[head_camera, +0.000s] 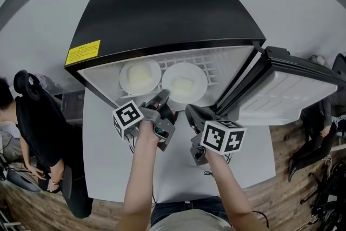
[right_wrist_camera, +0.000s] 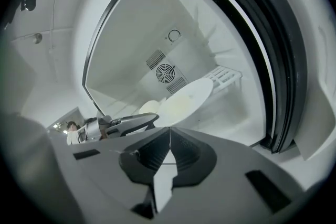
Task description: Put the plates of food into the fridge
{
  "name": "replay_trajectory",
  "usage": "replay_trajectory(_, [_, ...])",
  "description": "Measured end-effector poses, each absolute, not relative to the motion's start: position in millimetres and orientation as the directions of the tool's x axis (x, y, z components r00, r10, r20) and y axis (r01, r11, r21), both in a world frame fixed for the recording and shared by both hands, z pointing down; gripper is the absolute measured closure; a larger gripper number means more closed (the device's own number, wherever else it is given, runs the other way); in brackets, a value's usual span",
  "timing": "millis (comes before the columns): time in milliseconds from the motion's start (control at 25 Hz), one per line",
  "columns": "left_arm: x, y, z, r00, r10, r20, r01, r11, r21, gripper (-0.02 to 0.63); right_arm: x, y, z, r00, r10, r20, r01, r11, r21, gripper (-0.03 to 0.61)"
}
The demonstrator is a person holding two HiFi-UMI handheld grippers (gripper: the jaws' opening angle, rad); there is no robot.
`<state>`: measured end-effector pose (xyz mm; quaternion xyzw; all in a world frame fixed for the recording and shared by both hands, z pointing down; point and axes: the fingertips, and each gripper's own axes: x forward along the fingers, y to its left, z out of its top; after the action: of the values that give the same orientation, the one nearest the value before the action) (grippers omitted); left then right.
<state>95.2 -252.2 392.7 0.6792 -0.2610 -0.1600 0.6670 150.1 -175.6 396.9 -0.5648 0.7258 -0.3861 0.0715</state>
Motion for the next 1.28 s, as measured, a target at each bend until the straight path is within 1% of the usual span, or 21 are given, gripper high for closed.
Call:
replay_trajectory(200, [95.3,-255.0,392.4,0.818,-0.563,0.118,-0.121,0.032,0.992,0.597,150.5,-183.0,394.9,-0.347,-0.879,0.326,-0.752,0.053,-0.657,0.563])
replay_trajectory(480, [92.9,-248.4,385.9,0.845,-0.532,0.065,-0.068,0.014,0.998,0.597,156.9,-195.5,395.4,-0.333,-0.886,0.322,-0.74,0.035,-0.671,0.563])
replay_trajectory(760, [76.9,-231.6,379.3,0.841,-0.541,0.032,-0.039,-0.003,0.999,0.597,172.7,-214.9,394.0,-0.3,-0.897,0.326,-0.753,0.013,-0.658,0.563])
replay_trajectory(960, [66.8,-222.7,377.8,0.835,-0.55,0.018,-0.043,-0.033,0.999,0.597,181.0,-228.6,393.5,-0.287,-0.9,0.329,-0.76,0.005,-0.65,0.563])
replay_trajectory(1120, [63.7,-218.1,378.6,0.828,-0.561,0.013,-0.034,-0.028,0.999,0.597,182.4,-230.7,392.2,-0.282,-0.902,0.326,-0.764,0.005,-0.646,0.563])
replay_trajectory(1280, [62.3,-215.1,374.1,0.82,-0.572,0.016,-0.067,-0.068,0.995,0.597,175.4,-217.7,390.4,-0.291,-0.905,0.309,-0.768,0.028,-0.64,0.563])
